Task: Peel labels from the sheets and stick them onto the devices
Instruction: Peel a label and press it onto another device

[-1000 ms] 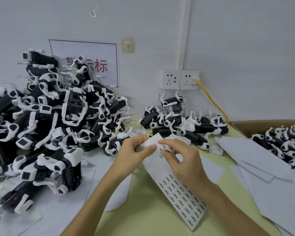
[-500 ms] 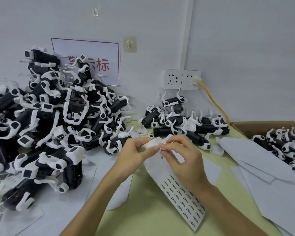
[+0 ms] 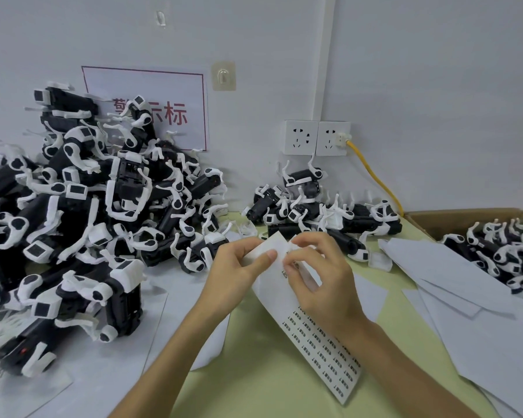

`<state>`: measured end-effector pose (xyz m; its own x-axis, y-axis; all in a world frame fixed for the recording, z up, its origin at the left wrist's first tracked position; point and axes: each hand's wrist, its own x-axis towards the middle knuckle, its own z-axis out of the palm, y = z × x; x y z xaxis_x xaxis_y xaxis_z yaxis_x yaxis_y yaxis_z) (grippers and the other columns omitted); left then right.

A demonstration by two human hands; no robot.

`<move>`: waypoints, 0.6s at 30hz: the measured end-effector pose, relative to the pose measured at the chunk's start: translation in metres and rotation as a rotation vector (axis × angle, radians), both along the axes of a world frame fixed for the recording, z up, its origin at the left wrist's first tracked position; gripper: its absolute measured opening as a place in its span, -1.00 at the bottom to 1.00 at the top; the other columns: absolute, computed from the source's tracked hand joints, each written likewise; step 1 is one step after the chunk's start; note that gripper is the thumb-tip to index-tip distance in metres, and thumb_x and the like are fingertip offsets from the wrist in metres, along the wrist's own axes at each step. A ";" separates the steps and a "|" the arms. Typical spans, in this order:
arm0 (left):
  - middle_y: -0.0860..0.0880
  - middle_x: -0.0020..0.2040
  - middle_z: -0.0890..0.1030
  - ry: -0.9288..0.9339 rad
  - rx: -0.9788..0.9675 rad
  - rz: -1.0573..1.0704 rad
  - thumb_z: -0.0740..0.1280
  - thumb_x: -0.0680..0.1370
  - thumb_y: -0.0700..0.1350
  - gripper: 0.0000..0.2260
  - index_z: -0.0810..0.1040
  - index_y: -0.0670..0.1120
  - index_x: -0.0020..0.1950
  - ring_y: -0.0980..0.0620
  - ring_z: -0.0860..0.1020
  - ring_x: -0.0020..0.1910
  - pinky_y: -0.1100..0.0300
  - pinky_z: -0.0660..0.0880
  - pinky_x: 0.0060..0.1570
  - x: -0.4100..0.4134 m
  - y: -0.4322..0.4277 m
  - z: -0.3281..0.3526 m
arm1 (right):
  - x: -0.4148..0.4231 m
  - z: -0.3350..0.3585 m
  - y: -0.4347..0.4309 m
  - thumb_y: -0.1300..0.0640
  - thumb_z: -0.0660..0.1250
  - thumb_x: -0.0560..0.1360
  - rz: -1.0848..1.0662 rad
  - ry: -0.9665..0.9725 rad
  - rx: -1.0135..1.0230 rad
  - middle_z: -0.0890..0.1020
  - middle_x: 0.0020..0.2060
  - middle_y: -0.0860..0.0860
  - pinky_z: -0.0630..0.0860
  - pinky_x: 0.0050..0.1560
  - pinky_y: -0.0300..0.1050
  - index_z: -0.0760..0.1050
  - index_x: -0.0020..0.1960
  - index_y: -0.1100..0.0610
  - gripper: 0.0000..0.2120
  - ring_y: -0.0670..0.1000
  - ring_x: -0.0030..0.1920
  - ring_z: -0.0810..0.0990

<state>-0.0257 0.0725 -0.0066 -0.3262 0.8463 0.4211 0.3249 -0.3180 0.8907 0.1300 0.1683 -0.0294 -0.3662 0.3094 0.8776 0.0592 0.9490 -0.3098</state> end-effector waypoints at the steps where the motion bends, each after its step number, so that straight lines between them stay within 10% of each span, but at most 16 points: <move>1: -0.12 -0.26 0.60 0.026 0.009 0.037 0.43 0.60 -0.04 -0.85 0.68 -0.01 -0.15 0.07 0.50 -0.28 0.20 0.41 -0.25 0.001 0.001 -0.001 | 0.001 0.001 0.000 0.27 0.41 0.49 0.004 0.011 0.001 0.56 0.08 0.01 0.45 0.16 -0.23 0.62 -0.11 0.17 -0.96 0.00 0.14 0.57; 6: 0.26 -0.09 0.65 0.269 -0.019 0.234 0.43 0.61 0.01 -0.94 0.64 0.20 0.02 0.18 0.59 0.00 0.07 0.49 0.08 0.005 0.006 -0.010 | 0.004 0.004 -0.001 0.38 0.37 0.44 0.083 0.098 -0.030 0.64 -0.10 0.01 0.57 0.02 -0.08 0.60 -0.11 0.23 -0.90 0.03 -0.01 0.64; 9: 0.29 0.14 0.56 0.482 -0.024 0.417 0.50 0.54 -0.02 -0.63 0.54 0.16 0.31 0.14 0.49 0.23 0.00 0.33 0.32 0.006 0.004 -0.014 | 0.002 0.005 -0.001 0.40 0.39 0.45 0.093 0.120 -0.131 0.66 -0.20 -0.06 0.58 -0.11 -0.09 0.63 -0.11 0.20 -0.86 -0.03 -0.15 0.64; 18: 0.13 0.05 0.67 0.366 0.070 0.227 0.40 0.54 0.04 -0.85 0.75 0.04 -0.02 0.09 0.54 0.22 -0.14 0.39 0.32 0.012 0.001 -0.005 | 0.000 0.003 -0.001 0.37 0.46 0.50 0.183 0.083 -0.343 0.71 -0.22 -0.10 0.59 -0.03 -0.21 0.46 0.36 0.00 -0.48 0.03 -0.14 0.70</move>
